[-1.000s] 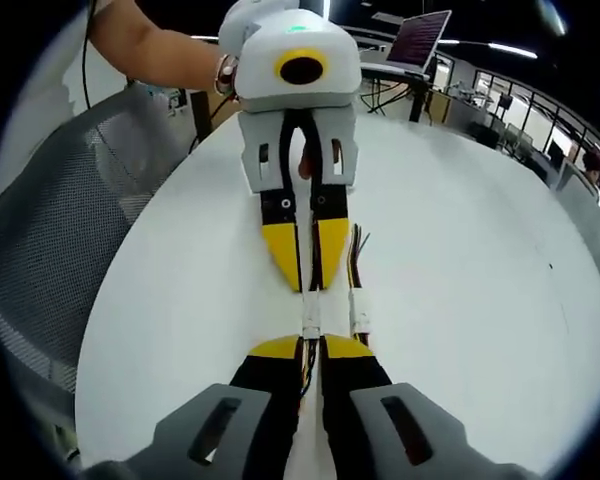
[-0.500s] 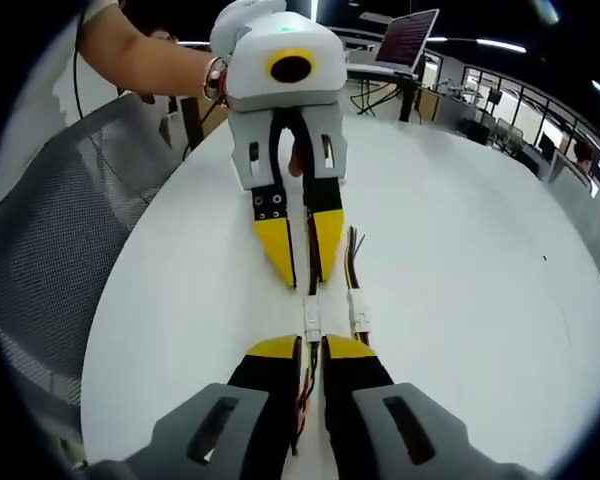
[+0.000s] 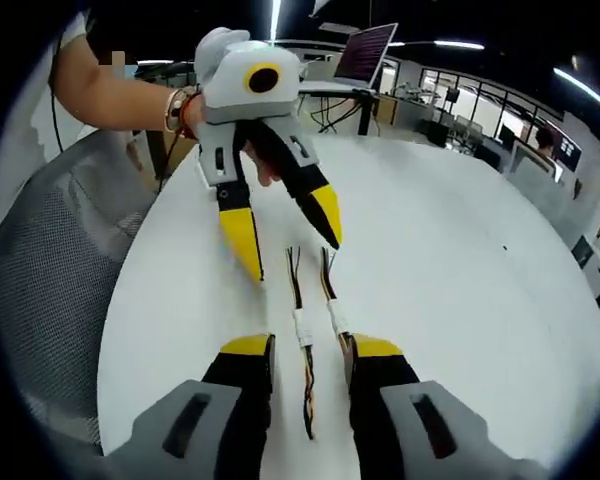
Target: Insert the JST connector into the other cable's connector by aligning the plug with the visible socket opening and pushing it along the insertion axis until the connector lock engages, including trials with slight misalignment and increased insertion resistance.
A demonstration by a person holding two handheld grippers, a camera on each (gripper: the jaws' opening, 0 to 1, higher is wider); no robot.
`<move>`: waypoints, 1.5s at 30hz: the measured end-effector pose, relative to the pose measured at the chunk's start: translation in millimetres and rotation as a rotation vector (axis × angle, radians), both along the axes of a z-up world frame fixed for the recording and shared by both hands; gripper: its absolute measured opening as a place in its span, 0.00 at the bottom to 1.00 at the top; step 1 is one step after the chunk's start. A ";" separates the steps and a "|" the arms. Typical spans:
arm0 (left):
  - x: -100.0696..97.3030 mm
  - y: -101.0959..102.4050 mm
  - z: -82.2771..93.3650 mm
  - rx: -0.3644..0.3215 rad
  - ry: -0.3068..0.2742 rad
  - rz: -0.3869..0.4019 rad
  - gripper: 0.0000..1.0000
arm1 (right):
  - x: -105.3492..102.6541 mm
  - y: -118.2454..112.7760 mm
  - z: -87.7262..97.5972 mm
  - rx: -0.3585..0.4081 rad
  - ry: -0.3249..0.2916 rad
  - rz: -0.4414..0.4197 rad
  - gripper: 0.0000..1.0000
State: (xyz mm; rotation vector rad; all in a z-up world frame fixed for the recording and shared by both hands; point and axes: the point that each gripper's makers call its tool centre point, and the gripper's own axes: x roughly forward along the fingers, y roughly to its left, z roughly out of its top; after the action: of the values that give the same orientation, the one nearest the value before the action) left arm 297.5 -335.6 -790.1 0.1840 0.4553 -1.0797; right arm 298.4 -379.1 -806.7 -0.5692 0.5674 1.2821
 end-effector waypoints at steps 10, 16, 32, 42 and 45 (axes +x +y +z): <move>-14.9 7.0 16.6 -0.025 0.021 0.096 0.86 | 7.9 -13.3 28.6 0.087 -0.043 -0.236 0.44; -23.2 21.4 37.0 -0.090 -0.004 0.184 0.99 | 7.3 -31.7 38.5 0.118 -0.043 -0.375 0.52; -59.3 82.7 76.2 -0.094 -0.081 0.397 0.99 | -23.2 -76.1 63.8 0.243 -0.058 -0.621 0.73; -94.3 134.9 99.4 -0.108 -0.168 0.555 0.99 | -56.8 -97.6 77.9 0.302 -0.097 -0.689 0.76; -102.7 143.1 107.2 -0.105 -0.213 0.580 0.99 | -63.9 -102.5 79.8 0.301 -0.110 -0.703 0.76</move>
State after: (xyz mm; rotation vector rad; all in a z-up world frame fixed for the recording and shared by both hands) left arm 194.8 -192.5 -682.9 0.0644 0.2342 -0.5056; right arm 234.4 -481.7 -726.9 -0.1548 0.4153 0.6428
